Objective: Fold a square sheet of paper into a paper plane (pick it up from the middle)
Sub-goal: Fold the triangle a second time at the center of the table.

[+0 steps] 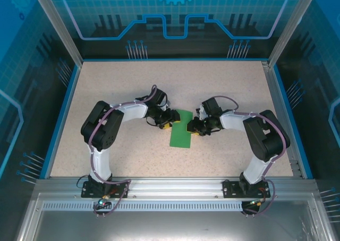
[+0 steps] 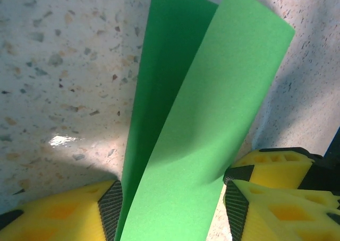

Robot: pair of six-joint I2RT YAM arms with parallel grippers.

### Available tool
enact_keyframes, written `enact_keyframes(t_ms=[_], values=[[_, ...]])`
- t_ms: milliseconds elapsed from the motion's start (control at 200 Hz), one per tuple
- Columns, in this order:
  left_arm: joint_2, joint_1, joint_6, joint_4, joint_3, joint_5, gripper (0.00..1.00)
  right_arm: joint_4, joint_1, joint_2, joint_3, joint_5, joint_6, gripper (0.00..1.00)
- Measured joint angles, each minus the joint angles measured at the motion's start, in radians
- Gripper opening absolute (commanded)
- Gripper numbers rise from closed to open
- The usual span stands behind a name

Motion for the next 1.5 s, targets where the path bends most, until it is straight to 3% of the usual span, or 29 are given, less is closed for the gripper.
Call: enact_keyframes(t_ms=[330,870,1175,1365,1500], values=[[0.002,-0.004,-0.003,0.023,-0.005,0.018,0.48,0.002,-0.003,0.003,0.000,-0.008,0.000,0.32],[0.001,-0.006,-0.011,0.069,-0.027,0.046,0.46,0.005,-0.009,0.008,0.000,-0.026,0.000,0.32],[-0.009,-0.004,-0.069,0.140,-0.089,0.101,0.33,0.009,-0.010,0.007,0.000,-0.034,0.001,0.34],[-0.029,0.000,-0.088,0.168,-0.111,0.117,0.22,0.026,-0.008,-0.013,-0.014,-0.028,0.000,0.38],[-0.047,0.002,-0.094,0.176,-0.113,0.124,0.17,0.026,-0.008,-0.088,-0.055,0.019,-0.008,0.51]])
